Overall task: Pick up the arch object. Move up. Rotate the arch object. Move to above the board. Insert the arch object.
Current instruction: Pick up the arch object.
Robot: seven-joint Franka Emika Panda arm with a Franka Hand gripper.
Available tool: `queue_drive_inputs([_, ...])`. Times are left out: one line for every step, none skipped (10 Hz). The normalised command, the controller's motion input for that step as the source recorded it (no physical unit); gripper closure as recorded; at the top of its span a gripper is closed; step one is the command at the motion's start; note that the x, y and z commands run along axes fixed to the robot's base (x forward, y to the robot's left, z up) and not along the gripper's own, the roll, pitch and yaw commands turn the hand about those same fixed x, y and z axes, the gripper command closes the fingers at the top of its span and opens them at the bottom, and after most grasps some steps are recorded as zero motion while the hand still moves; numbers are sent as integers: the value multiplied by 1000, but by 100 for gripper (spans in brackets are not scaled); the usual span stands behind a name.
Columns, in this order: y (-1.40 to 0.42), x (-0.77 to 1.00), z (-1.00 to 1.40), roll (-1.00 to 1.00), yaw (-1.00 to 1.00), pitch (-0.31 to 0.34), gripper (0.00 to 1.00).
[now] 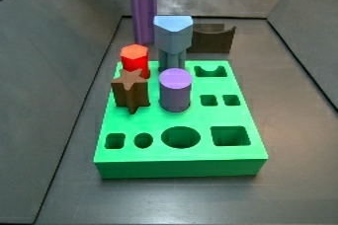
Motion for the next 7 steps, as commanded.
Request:
queue_drive_inputs([94,-326,-603,107,680,0,0])
queue_drive_inputs([63,-169,-626,93,714,0,0])
queue_drive_inputs([0,131,-543,33,509,14,0])
queue_drive_inputs([-11,0,-54,14,0,0,0])
queue_drive_inputs([0,0,0,17,0,0,0])
queue_drive_inputs([0,0,0,0,0,0,0])
queue_drive_inputs([0,0,0,0,0,0,100])
